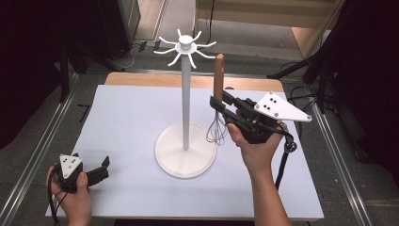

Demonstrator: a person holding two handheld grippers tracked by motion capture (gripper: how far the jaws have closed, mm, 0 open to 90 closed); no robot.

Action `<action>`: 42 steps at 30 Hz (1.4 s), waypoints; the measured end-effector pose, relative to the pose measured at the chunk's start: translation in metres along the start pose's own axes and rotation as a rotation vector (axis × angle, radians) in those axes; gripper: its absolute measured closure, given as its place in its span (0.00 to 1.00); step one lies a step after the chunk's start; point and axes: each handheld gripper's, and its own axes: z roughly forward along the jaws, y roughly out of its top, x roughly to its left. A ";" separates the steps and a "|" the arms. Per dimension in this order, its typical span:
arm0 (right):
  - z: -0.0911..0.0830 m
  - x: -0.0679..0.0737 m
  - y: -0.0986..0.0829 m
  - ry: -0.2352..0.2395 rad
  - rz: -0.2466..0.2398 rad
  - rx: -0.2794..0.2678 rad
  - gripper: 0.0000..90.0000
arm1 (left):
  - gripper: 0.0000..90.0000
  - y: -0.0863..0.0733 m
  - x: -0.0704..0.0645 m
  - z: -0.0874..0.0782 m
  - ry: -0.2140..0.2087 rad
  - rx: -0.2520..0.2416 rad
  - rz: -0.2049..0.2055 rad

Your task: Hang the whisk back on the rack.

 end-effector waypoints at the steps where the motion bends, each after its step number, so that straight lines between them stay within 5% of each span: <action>1: -0.001 0.000 0.001 0.000 0.003 -0.002 0.78 | 0.00 0.000 0.000 0.000 0.000 0.000 0.000; 21: 0.018 0.005 0.004 0.038 0.021 -0.011 0.78 | 0.00 0.000 0.000 0.000 0.002 0.000 0.005; 42: 0.021 0.008 -0.008 0.004 -0.017 -0.042 0.78 | 0.00 0.000 0.001 0.000 -0.001 0.006 -0.011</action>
